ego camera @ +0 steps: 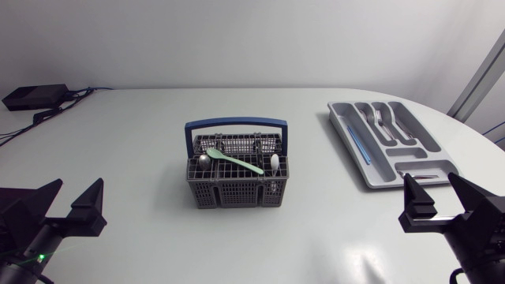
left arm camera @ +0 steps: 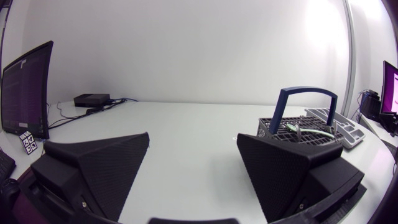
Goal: Unload the cutlery basket into the drawer organizer.
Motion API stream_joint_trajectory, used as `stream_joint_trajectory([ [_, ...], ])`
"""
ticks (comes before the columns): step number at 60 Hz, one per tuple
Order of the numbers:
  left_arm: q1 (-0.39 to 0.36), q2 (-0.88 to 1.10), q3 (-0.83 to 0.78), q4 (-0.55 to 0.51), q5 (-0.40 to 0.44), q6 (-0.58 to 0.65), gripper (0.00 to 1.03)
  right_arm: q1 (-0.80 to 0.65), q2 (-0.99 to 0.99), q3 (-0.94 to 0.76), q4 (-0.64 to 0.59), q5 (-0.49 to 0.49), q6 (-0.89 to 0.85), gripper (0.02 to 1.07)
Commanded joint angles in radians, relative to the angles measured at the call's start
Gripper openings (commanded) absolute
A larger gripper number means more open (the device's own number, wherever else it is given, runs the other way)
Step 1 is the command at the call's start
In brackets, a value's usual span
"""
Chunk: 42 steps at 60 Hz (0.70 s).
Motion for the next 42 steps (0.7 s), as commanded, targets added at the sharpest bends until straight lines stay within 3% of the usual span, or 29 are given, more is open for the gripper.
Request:
stream_joint_trajectory([
  [1, 0.005, -0.009, -0.011, -0.017, -0.015, -0.02, 0.99, 0.009, -0.008, -0.02, 0.011, -0.002, 0.024, 1.03],
  [30, 0.039, -0.006, 0.063, 0.06, -0.021, -0.029, 0.99, 0.006, -0.005, 0.013, 0.032, 0.013, 0.021, 1.03],
  [42, 0.011, 0.114, 0.132, 0.086, -0.019, -0.048, 0.99, 0.006, 0.055, 0.064, 0.058, 0.011, 0.019, 1.03],
])
